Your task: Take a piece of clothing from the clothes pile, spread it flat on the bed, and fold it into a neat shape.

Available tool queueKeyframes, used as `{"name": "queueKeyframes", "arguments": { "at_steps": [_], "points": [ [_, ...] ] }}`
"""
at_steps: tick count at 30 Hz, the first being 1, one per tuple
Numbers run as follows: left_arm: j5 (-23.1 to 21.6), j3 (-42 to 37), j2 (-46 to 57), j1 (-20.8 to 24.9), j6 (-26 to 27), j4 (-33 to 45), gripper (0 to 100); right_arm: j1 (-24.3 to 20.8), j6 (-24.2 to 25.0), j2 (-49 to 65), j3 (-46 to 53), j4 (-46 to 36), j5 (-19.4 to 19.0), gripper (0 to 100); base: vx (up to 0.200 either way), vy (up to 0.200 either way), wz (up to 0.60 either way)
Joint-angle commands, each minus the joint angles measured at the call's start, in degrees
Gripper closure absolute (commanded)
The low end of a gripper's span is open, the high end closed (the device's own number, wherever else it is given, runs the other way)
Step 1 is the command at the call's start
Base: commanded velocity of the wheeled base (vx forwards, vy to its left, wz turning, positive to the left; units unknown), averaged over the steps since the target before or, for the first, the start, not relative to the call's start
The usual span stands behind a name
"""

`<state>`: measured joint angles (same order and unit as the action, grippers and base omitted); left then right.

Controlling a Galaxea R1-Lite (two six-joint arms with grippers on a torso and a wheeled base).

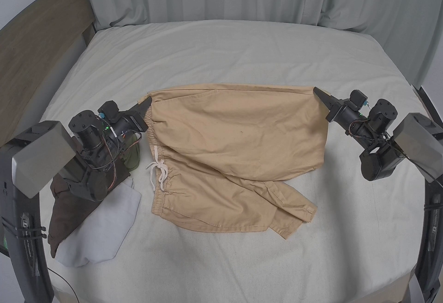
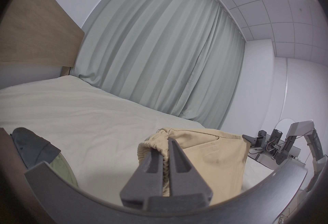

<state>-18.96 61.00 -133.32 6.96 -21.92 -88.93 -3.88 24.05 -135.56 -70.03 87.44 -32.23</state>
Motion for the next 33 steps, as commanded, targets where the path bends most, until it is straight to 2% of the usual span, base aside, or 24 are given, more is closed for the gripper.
{"name": "queueKeyframes", "arguments": {
  "at_steps": [1,14,33],
  "points": [
    [1.1,4.7,-5.8,-0.2,-0.7,0.0,100,-0.3,0.0,-6.9,-7.0,-0.6,0.6,100,0.000,0.000,0.00],
    [5.0,17.0,-13.5,-0.6,-6.4,0.0,100,-0.4,-0.1,-12.8,-16.8,-4.5,0.7,100,0.000,0.000,0.00],
    [5.2,17.6,-14.7,-0.5,-7.6,0.1,100,-0.8,-0.1,-15.6,-23.1,-6.3,1.4,100,0.000,0.000,0.00]
  ]
}}
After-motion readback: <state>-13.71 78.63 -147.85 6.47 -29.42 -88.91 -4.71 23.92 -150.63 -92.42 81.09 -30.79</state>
